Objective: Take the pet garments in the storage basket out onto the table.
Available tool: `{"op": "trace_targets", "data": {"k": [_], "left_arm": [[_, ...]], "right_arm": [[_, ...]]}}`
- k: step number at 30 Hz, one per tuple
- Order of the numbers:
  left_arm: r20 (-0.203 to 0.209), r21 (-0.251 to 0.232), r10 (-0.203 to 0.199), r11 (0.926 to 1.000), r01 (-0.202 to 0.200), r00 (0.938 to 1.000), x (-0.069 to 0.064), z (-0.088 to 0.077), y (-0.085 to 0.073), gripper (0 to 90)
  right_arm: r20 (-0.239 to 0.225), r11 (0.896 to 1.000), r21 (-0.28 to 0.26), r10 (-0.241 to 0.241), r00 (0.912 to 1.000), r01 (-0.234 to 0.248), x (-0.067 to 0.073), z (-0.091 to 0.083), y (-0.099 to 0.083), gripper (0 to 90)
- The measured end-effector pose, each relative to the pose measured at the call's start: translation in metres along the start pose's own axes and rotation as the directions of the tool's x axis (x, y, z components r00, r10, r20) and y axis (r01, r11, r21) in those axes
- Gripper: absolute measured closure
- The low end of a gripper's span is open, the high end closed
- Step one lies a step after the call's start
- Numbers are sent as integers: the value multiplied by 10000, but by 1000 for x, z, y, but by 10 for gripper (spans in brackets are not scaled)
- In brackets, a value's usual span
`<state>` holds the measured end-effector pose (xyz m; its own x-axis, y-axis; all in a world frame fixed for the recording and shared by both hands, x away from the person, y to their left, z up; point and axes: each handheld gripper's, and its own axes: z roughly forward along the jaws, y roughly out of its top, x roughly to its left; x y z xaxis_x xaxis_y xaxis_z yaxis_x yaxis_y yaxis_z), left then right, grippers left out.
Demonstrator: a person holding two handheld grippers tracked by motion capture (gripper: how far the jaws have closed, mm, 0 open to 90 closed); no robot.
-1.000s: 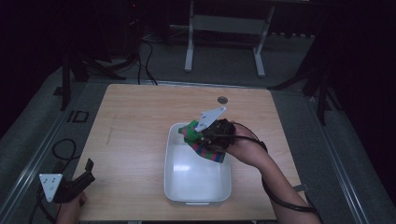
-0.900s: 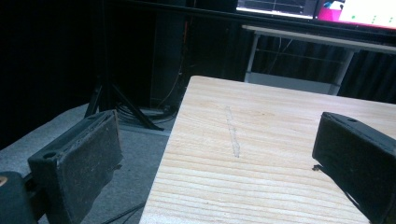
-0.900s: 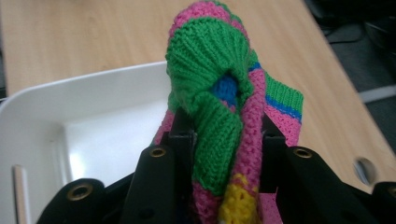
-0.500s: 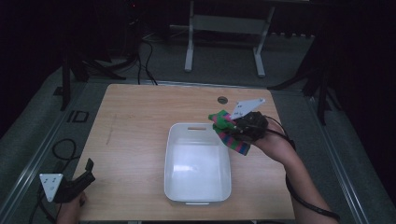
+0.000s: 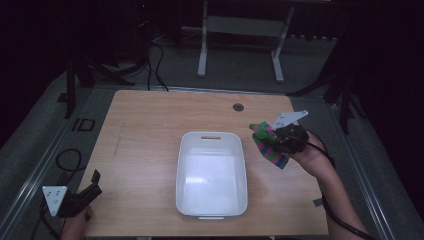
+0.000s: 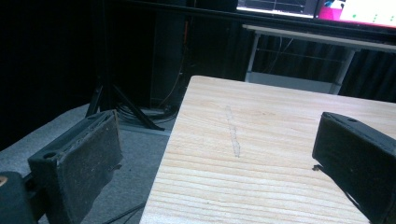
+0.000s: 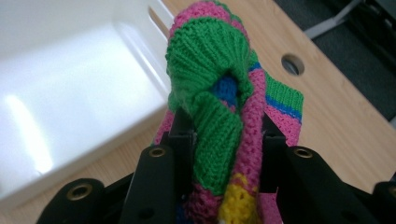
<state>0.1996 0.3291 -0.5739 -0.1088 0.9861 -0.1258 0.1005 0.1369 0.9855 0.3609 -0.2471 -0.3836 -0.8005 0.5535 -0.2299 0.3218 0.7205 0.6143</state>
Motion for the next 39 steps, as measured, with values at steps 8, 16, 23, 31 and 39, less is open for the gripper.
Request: {"op": "trace_targets", "data": {"k": [8,16,23,31,39], "left_arm": [[-29,-25,-3,10000,3,10000,0,0,0,18],[-19,-22,24,10000,-24,10000,0,0,0,19],[12,-28,64,10000,-64,10000,0,0,0,18],[-15,-44,116,9999,-116,9999,-1,-1,0,19],[-29,-61,100,9999,-101,9999,-1,-1,0,19]], "right_arm": [[-7,9982,390,456,9990,-455,-6,34,-28,672],[-308,9947,840,624,9976,-596,-4,78,-45,669],[-120,9864,1283,1055,9943,-1031,-6,113,-56,666],[89,9783,1298,1616,9868,-1613,-2,140,-73,641],[317,9778,1296,1616,9863,-1644,1,137,-69,424]]}}
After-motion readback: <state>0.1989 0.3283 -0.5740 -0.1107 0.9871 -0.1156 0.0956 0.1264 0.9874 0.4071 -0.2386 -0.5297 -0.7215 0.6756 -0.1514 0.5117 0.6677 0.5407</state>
